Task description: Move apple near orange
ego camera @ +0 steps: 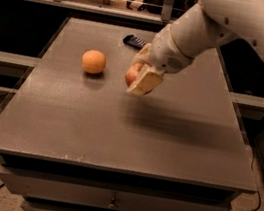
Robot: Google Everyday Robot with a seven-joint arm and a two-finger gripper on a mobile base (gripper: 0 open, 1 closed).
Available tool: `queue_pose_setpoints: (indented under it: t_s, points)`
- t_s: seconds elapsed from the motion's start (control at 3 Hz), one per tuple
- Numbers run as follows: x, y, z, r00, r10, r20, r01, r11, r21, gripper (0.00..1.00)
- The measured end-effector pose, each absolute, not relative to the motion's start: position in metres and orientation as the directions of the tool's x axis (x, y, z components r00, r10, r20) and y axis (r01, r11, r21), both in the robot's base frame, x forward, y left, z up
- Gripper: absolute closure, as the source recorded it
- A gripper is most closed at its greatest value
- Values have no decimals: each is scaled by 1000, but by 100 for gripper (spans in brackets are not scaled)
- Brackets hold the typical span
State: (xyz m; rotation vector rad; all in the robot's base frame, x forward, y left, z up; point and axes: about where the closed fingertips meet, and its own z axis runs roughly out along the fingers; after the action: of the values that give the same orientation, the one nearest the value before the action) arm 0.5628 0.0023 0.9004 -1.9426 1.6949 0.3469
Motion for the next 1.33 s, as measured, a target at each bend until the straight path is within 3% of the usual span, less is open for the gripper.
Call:
queue_pose_setpoints:
  t_s: [0.33,0.67,1.33]
  points:
    - [582,49,893,220,-819,-530,-967,-112,-228,84]
    - [602,79,879,232,-835,-499,-965,-136,-222,60]
    - [635,91,872,207,-867,-454,-965,-105,-239,13]
